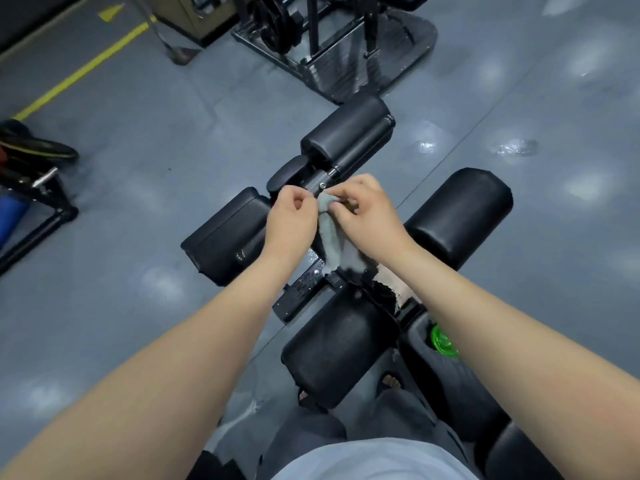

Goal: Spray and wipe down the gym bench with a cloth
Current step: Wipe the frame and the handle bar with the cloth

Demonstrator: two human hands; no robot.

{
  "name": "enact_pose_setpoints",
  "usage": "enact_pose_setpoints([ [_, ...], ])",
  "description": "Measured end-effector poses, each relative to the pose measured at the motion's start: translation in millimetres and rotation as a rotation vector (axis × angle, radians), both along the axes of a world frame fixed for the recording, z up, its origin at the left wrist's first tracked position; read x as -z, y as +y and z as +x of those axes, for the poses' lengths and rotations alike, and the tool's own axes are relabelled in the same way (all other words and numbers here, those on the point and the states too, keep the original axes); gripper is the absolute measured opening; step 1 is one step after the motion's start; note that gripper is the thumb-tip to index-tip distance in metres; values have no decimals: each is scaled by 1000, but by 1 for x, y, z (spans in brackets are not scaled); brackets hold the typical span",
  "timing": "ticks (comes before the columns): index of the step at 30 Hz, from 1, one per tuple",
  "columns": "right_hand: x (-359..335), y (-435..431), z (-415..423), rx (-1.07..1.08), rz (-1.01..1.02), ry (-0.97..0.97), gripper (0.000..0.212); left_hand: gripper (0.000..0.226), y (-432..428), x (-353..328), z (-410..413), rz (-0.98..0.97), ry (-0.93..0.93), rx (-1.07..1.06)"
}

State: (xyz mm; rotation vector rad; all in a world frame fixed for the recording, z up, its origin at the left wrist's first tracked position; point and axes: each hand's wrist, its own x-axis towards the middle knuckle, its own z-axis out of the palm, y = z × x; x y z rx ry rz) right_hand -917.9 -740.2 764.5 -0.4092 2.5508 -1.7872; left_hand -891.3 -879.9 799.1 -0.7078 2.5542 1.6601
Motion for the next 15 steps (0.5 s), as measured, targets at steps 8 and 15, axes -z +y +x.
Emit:
enact_pose_setpoints([
  [8,0,95,45,108,-122,-253,16,16,74,31,12,176,-38,271],
  [15,52,185,87,445,-32,-500,26,19,124,33,21,106,-93,353],
])
